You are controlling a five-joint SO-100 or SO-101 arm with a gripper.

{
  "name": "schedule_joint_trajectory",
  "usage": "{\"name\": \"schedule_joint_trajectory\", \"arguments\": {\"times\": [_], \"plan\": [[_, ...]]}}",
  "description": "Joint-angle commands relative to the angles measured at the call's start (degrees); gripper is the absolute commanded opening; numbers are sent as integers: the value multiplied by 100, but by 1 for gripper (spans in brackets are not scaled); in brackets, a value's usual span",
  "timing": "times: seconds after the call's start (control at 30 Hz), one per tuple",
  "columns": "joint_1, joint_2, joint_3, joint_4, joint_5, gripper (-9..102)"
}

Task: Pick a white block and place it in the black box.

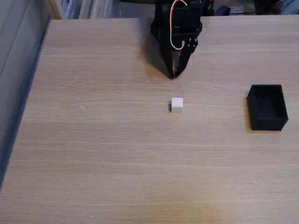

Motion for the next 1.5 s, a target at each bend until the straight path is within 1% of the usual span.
{"name": "schedule_joint_trajectory", "arguments": {"times": [0.0, 1.0, 1.23, 1.47], "plan": [[18, 35, 88, 18, 18, 0], [18, 9, 62, 9, -44, 0], [114, -316, -88, -105, -255, 0], [123, -1187, -861, 97, -202, 0]]}}
